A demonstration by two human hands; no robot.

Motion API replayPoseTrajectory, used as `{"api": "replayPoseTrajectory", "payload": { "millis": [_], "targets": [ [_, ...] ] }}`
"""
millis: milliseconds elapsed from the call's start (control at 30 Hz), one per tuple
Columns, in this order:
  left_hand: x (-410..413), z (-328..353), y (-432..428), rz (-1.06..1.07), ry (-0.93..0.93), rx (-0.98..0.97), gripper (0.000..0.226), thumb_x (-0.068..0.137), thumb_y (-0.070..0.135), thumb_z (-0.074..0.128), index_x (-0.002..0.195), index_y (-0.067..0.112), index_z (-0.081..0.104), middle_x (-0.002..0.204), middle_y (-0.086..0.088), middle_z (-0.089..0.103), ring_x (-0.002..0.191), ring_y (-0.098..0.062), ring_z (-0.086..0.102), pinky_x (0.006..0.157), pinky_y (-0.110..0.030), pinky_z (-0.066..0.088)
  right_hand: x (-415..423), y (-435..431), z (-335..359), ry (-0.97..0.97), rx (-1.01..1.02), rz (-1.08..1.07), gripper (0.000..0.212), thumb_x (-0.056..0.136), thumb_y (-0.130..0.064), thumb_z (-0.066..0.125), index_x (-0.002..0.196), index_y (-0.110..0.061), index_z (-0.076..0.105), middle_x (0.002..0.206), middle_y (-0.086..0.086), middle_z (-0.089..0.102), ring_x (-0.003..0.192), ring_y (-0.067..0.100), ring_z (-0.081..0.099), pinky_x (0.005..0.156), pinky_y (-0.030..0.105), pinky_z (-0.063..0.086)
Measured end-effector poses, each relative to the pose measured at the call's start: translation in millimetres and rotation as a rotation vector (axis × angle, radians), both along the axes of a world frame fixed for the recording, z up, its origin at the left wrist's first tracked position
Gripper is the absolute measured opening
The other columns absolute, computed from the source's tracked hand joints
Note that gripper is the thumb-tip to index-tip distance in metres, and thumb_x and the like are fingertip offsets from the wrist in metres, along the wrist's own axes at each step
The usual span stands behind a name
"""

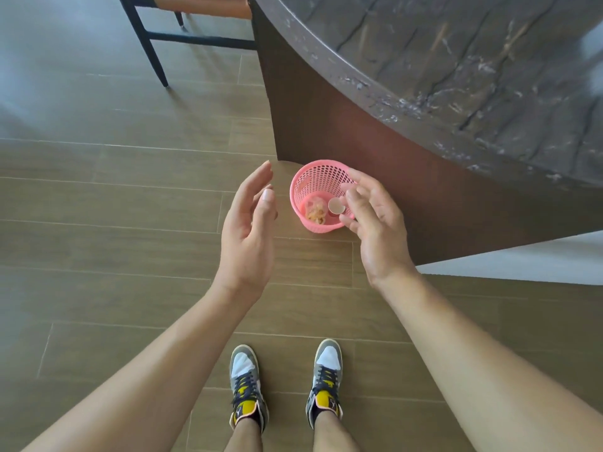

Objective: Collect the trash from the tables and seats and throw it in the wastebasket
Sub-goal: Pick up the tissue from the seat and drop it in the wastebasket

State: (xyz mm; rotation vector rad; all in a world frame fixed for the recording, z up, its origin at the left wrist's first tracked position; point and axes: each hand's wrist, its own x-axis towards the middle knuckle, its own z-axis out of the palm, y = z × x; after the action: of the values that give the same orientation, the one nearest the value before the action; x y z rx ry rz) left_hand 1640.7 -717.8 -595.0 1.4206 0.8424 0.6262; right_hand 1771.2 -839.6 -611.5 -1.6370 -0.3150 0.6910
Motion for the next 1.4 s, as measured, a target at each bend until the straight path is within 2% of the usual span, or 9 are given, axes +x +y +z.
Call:
{"api": "replayPoseTrajectory", "payload": {
  "millis": [67, 167, 233, 467, 733, 1000, 1167, 1300, 1400],
  "targets": [
    [-15, 15, -4, 0.026, -0.007, 0.01, 0.049, 0.102, 0.045, 0.048, 0.147, 0.027, 0.055, 0.15, 0.009, 0.059, 0.136, -0.007, 0.058, 0.112, -0.05, 0.051, -13, 1, 21, 0.011, 0.034, 0.008, 0.039, 0.086, -0.062, 0.062, 0.124, -0.055, 0.069, 0.133, -0.011, 0.068, 0.129, 0.009, 0.063, 0.094, 0.028, 0.056],
    [-43, 44, -13, 0.072, -0.021, 0.017, 0.055, 0.097, 0.051, 0.048, 0.146, 0.027, 0.055, 0.151, 0.008, 0.059, 0.137, -0.009, 0.057, 0.112, -0.051, 0.051, -34, 2, 54, 0.016, 0.071, 0.057, 0.037, 0.086, -0.06, 0.061, 0.122, -0.053, 0.068, 0.134, -0.008, 0.068, 0.13, 0.012, 0.062, 0.111, 0.039, 0.051],
    [-63, 64, -19, 0.108, -0.026, 0.037, 0.056, 0.098, 0.05, 0.047, 0.147, 0.025, 0.055, 0.151, 0.008, 0.059, 0.14, -0.011, 0.055, 0.113, -0.054, 0.049, -48, 2, 76, 0.009, 0.094, 0.106, 0.041, 0.087, -0.059, 0.06, 0.126, -0.047, 0.066, 0.134, -0.006, 0.068, 0.129, 0.013, 0.062, 0.116, 0.044, 0.048],
    [-124, 147, -29, 0.306, -0.094, 0.096, 0.045, 0.099, 0.047, 0.045, 0.14, 0.036, 0.057, 0.15, 0.008, 0.061, 0.14, -0.013, 0.056, 0.111, -0.054, 0.05, -94, 11, 154, -0.063, 0.196, 0.301, 0.041, 0.095, -0.053, 0.057, 0.132, -0.038, 0.064, 0.129, -0.011, 0.068, 0.128, 0.013, 0.061, 0.111, 0.035, 0.049],
    [-204, 231, -36, 0.526, -0.128, 0.198, 0.044, 0.098, 0.047, 0.044, 0.138, 0.034, 0.056, 0.15, 0.003, 0.059, 0.14, -0.017, 0.056, 0.11, -0.051, 0.049, -147, 35, 235, -0.081, 0.261, 0.503, 0.038, 0.102, -0.04, 0.054, 0.137, -0.026, 0.061, 0.133, 0.0, 0.066, 0.128, 0.017, 0.062, 0.113, 0.045, 0.049],
    [-299, 270, -52, 0.764, -0.098, 0.279, 0.046, 0.098, 0.048, 0.044, 0.14, 0.033, 0.055, 0.151, 0.006, 0.058, 0.142, -0.017, 0.055, 0.116, -0.057, 0.045, -227, 63, 282, -0.06, 0.313, 0.735, 0.04, 0.102, -0.036, 0.053, 0.14, -0.023, 0.06, 0.135, 0.0, 0.066, 0.13, 0.016, 0.061, 0.114, 0.04, 0.049],
    [-366, 288, -57, 0.882, -0.085, 0.337, 0.044, 0.101, 0.047, 0.041, 0.141, 0.035, 0.055, 0.151, 0.01, 0.058, 0.142, -0.016, 0.054, 0.114, -0.057, 0.047, -289, 85, 304, -0.057, 0.351, 0.832, 0.039, 0.102, -0.037, 0.055, 0.138, -0.024, 0.062, 0.134, 0.003, 0.066, 0.129, 0.017, 0.062, 0.114, 0.044, 0.049],
    [-428, 304, -58, 0.967, -0.132, 0.377, 0.04, 0.102, 0.047, 0.042, 0.139, 0.04, 0.056, 0.148, 0.017, 0.061, 0.144, -0.016, 0.054, 0.113, -0.052, 0.048, -350, 102, 326, -0.047, 0.391, 0.891, 0.047, 0.096, -0.046, 0.057, 0.137, -0.022, 0.062, 0.134, 0.006, 0.067, 0.128, 0.02, 0.063, 0.114, 0.047, 0.049],
    [-479, 315, -58, 1.034, -0.145, 0.408, 0.04, 0.103, 0.046, 0.042, 0.139, 0.04, 0.056, 0.149, 0.015, 0.06, 0.144, -0.016, 0.053, 0.112, -0.051, 0.049, -400, 115, 340, -0.029, 0.424, 0.941, 0.046, 0.096, -0.045, 0.058, 0.136, -0.022, 0.063, 0.134, 0.008, 0.067, 0.129, 0.023, 0.062, 0.114, 0.051, 0.049]
  ]
}}
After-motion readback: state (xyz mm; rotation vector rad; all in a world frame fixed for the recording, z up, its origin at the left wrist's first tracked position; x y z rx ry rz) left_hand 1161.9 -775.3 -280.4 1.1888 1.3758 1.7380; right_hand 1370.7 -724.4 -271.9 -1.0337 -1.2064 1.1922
